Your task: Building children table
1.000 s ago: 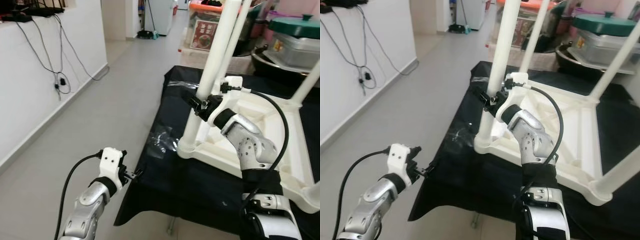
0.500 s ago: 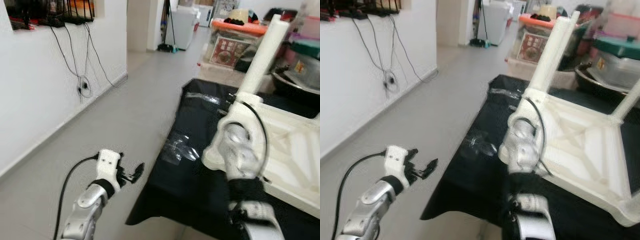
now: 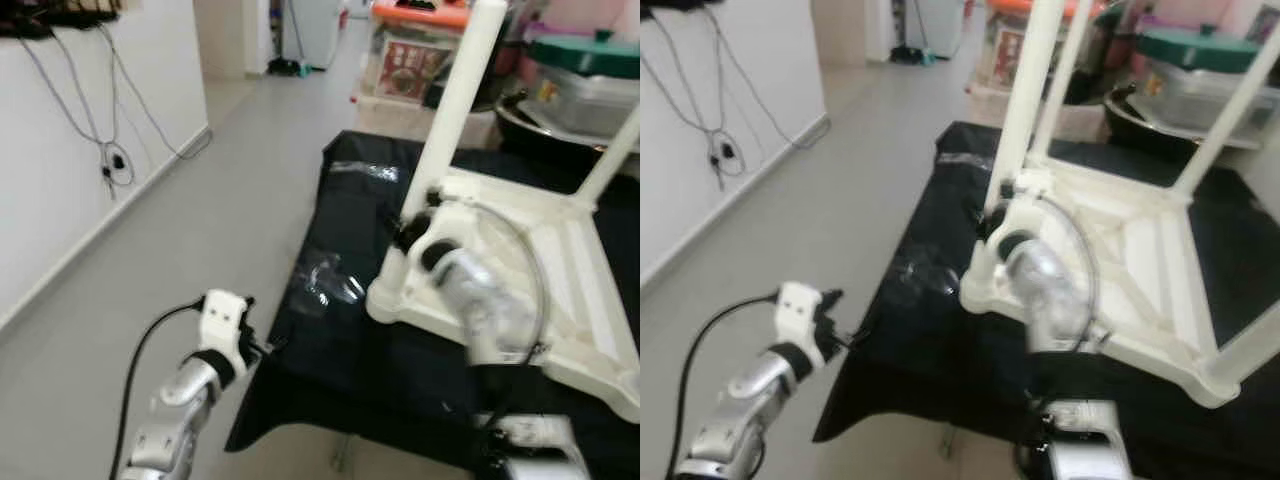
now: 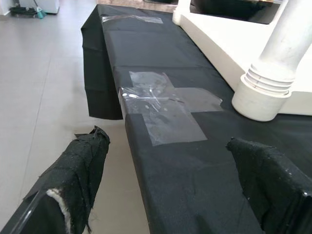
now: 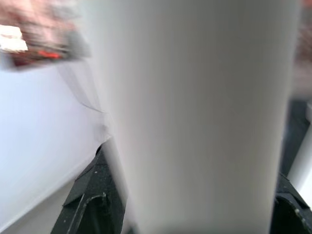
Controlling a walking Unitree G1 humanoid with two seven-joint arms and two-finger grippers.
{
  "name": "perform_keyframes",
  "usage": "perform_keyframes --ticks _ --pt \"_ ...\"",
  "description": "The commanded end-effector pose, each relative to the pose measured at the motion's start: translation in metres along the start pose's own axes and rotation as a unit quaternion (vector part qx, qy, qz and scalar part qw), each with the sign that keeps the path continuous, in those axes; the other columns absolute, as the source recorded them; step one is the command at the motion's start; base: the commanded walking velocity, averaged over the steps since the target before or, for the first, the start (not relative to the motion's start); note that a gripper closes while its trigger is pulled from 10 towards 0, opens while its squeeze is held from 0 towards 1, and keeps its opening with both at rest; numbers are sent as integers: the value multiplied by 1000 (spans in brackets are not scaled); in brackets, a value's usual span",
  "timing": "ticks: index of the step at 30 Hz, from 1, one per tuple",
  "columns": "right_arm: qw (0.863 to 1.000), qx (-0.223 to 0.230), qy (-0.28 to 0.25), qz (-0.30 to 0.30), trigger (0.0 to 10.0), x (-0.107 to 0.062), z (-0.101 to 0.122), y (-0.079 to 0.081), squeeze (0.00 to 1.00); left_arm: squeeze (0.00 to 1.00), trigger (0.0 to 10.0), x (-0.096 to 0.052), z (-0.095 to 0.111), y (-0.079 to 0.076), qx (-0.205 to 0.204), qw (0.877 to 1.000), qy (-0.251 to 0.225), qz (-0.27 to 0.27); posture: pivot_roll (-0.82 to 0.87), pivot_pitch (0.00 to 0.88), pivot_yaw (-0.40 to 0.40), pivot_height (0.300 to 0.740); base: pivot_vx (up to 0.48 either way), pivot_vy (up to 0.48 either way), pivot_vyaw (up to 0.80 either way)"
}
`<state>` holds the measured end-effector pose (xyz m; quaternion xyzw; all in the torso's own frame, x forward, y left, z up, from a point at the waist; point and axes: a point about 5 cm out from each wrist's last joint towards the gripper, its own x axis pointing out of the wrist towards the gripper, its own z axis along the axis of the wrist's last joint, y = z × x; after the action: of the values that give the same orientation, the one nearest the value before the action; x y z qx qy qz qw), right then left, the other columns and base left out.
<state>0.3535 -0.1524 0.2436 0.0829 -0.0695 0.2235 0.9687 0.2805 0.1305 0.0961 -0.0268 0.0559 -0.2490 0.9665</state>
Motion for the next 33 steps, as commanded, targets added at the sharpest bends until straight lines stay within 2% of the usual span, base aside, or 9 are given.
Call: perform_keyframes --ticks 1,4,5,19,20,21,26,27,33 --pt "993 7 0 117 10000 3 -7 17 0 0 10000 -1 -6 -1 -7 1000 7 0 -11 0 -95 740 0 0 0" --pt "984 6 9 181 10000 5 -13 17 0 0 10000 1 -5 -4 -6 1000 4 -2 16 0 -112 740 0 0 0" --pt "977 16 15 214 0 8 -21 22 0 0 10000 3 -4 -4 -5 1000 2 -1 24 0 -114 740 0 0 0" --pt "898 -68 155 -407 0 -18 -82 -43 0 0 10000 -1 -6 -3 -3 1000 7 -1 12 0 -99 740 0 0 0" --pt "898 -68 155 -407 0 -18 -82 -43 0 0 10000 -1 -6 -3 -3 1000 7 -1 12 0 -99 740 0 0 0" --pt "894 -96 150 -411 10000 -26 -81 -36 0 0 10000 0 -6 -4 -2 1000 8 -3 8 0 -95 740 0 0 0" --pt "953 -80 86 -280 10000 -32 -67 13 0 0 10000 0 -6 -5 -6 1000 7 -7 -17 0 -84 740 0 0 0" --pt "963 -90 60 -245 10000 -29 -57 17 1000 0 10000 0 -7 -4 -6 1000 8 -8 -25 0 -78 740 0 0 0" --pt "996 -67 43 -46 10000 -12 -37 37 1000 0 10000 2 -6 -5 -5 1000 9 -12 -16 0 -80 740 0 0 0"
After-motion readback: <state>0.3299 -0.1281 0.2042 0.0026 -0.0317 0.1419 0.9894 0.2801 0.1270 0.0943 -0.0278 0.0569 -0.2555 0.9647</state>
